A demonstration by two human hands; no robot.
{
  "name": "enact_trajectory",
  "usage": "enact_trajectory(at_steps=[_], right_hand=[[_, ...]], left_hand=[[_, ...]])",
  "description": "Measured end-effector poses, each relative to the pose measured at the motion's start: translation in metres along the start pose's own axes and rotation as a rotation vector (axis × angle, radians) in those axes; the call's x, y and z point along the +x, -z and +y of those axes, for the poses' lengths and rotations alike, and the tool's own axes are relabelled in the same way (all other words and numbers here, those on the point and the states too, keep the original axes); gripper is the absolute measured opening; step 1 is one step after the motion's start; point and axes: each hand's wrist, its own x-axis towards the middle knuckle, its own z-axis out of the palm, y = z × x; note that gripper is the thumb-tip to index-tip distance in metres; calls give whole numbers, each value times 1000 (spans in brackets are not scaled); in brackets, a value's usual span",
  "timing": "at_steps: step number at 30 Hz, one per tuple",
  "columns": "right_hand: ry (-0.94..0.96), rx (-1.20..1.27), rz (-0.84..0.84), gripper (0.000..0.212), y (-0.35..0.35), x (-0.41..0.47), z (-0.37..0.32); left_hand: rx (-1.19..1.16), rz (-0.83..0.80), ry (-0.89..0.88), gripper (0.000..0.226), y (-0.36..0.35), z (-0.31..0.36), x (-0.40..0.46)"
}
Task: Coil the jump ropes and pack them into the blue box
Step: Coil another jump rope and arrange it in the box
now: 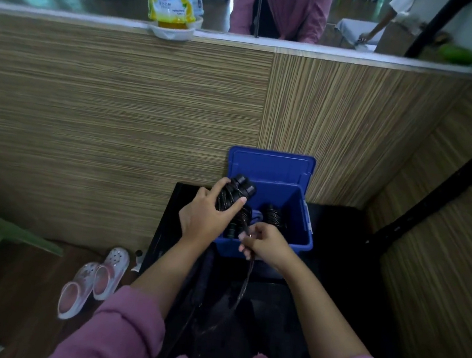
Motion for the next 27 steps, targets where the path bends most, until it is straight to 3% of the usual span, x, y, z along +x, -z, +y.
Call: enact_trajectory(at_steps=[4,6,7,10,13,18,23,27], right_hand=[[-112,-80,-144,13,2,-10,-3],[-185,-107,-118,20,3,-7,-3],[-186,-266,-72,18,5,-2,-3],[-56,-758,37,23,3,4,-6],[132,-771,56,23,-3,-2,-12],[310,-869,125,18,19,2,-22],[256,-967,20,21,48,15,-27],[247,-969,-67,16,58,25,-16]], left_hand=[[-69,69,67,61,3,1,7],[-46,56,80,62,1,-1,12],[2,41,70,63,-1,-2,13],[147,12,29,66,-9,-8,15],[274,-67,-18,64,-11,-18,16],[310,-79,-283,54,-19,-31,1],[117,7,-700,40,-26,-40,-15],[-25,-52,-720,45,-24,-37,-28]])
